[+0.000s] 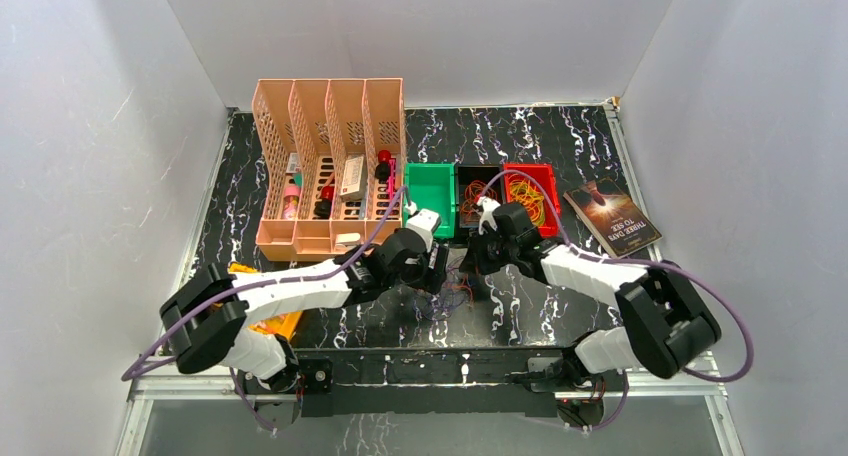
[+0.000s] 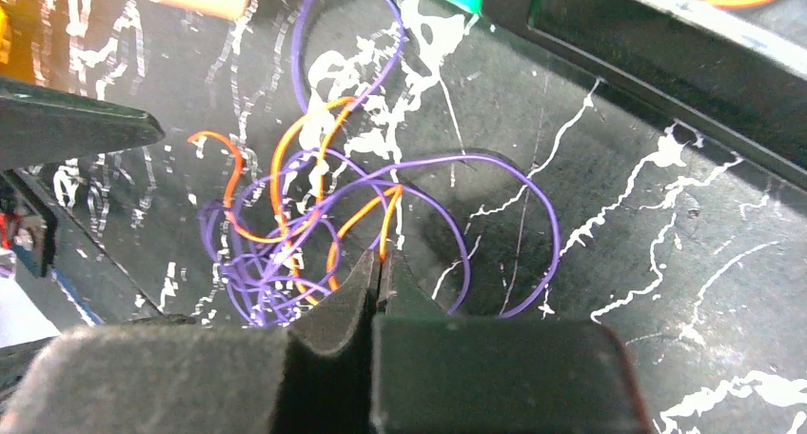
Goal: Untangle the cables
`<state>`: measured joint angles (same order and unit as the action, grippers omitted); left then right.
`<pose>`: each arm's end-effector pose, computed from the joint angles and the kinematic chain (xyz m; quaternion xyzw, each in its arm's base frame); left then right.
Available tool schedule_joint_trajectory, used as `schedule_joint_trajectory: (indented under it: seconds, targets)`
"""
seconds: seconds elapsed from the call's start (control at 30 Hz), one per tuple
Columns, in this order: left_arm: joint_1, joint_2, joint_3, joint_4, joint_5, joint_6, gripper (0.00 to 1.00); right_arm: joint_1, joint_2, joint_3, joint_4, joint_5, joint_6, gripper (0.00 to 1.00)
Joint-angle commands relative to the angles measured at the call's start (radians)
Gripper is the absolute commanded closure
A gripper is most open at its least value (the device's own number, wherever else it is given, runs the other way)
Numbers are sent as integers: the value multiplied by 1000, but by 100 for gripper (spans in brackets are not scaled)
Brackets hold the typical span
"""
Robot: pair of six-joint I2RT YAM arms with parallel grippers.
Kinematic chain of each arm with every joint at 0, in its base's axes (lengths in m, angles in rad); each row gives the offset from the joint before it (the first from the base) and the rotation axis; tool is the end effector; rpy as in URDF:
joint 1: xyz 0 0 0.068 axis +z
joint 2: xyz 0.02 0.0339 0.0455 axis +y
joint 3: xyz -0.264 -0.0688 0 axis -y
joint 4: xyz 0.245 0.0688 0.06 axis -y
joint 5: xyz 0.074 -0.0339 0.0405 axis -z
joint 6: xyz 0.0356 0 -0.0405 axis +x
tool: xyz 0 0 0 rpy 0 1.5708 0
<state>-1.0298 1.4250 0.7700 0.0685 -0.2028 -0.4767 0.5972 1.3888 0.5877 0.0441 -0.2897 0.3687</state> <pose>0.1623 -0.2562 0.2128 0.1934 0.8565 -0.2565 0.4039 0.2129 0.1571 0.1647 -0.1604 0.8963 0.2993 0.2853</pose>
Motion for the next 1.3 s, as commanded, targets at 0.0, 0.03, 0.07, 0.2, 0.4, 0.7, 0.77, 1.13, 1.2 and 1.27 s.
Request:
schedule_joint_trajectory:
  seconds: [0.0,0.03,0.07,0.2,0.4,0.7,0.77,1.13,1.2,1.27]
  targets:
    - [4,-135,-56,85,-24,78,26,6,-127,55,-37,35,-21,100]
    - [4,-157,-69,111,-25,105,23,6,-149,70,-64,37,-27,100]
    - [4,-175,-82,135,-23,127,22,5,-167,84,-94,36,-36,100]
    - [4,-252,-152,255,-27,242,18,6,-227,138,-207,11,-65,100]
    - [4,-372,-307,556,71,383,7,6,-321,204,-292,-42,-75,100]
    - [4,-302,-306,779,250,513,6,6,-375,270,-329,-131,-90,100]
    - [3,-275,-291,815,259,511,6,6,-377,271,-327,-138,-82,100]
    - [2,-113,-258,972,257,450,6,7,-421,282,-273,-187,1,100]
    - [1,-79,-245,994,262,435,6,7,-426,287,-266,-198,14,100]
    - [-3,-42,-232,1005,273,429,8,7,-433,294,-257,-210,28,100]
